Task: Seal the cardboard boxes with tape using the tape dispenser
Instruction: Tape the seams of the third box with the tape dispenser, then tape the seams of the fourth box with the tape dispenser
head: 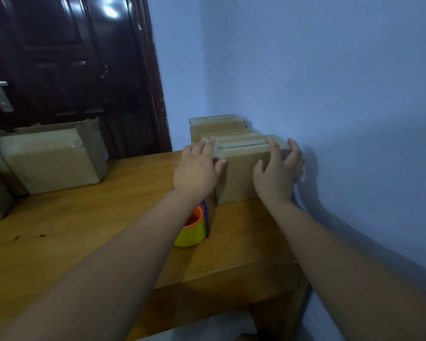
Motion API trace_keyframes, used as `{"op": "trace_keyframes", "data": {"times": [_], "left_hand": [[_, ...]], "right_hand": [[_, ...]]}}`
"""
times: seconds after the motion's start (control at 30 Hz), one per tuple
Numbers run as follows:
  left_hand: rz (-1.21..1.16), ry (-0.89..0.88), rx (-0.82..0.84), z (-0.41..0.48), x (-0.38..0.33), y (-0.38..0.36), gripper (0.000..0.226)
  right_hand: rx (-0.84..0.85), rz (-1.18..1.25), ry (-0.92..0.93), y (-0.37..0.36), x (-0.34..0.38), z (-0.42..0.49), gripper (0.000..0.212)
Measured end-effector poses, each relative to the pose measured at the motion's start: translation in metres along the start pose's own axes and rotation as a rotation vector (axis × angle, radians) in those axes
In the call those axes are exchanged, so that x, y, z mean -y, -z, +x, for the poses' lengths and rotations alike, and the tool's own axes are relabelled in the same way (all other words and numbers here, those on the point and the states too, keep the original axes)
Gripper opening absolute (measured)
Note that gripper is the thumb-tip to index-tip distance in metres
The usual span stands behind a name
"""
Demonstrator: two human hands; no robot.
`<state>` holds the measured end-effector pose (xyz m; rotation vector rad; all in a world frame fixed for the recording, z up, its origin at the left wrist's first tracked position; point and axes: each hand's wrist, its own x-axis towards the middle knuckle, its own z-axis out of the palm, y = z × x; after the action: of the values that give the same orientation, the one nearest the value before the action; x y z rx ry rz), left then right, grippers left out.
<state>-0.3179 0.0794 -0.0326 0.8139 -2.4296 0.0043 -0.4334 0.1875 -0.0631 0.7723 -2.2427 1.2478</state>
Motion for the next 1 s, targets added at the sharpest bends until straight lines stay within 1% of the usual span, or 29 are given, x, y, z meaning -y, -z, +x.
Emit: {"op": "trace_keyframes", "data": {"times": [0.07,0.17,0.23,0.3,0.4,0.57,0.67,0.77,0.9,1.0], "left_hand": [[0.135,-0.026,-0.046,-0.009,0.01,0.007,0.06],[0.267,0.005,-0.064,-0.021,0.033,0.021,0.057],[0.317,0.041,-0.074,-0.028,0.053,0.032,0.058],[0.354,0.078,-0.082,-0.036,0.075,0.044,0.062],[0.397,0.145,-0.108,-0.045,0.11,0.062,0.066],[0.341,0.316,-0.085,-0.05,0.172,0.083,0.069],[0.209,0.445,-0.046,-0.048,0.212,0.086,0.068],[0.08,0.571,0.011,-0.048,0.25,0.083,0.063],[0.017,0.668,0.077,-0.048,0.296,0.067,0.058],[-0.105,0.716,0.035,-0.044,0.322,0.053,0.06]], "right_hand": [[-0.005,-0.041,0.176,0.001,0.018,-0.005,0.047],[0.076,0.078,0.377,-0.001,0.051,-0.01,0.046],[0.176,0.121,0.466,-0.004,0.076,-0.014,0.045],[0.246,0.112,0.553,-0.008,0.1,-0.018,0.045],[0.376,0.064,0.601,-0.021,0.137,-0.024,0.049],[0.601,0.082,0.545,-0.058,0.187,-0.036,0.057],[0.722,0.089,0.496,-0.091,0.213,-0.045,0.057],[0.825,0.082,0.446,-0.128,0.236,-0.054,0.058],[0.91,0.176,0.284,-0.174,0.263,-0.059,0.061],[0.937,0.27,0.136,-0.207,0.277,-0.061,0.063]]}}
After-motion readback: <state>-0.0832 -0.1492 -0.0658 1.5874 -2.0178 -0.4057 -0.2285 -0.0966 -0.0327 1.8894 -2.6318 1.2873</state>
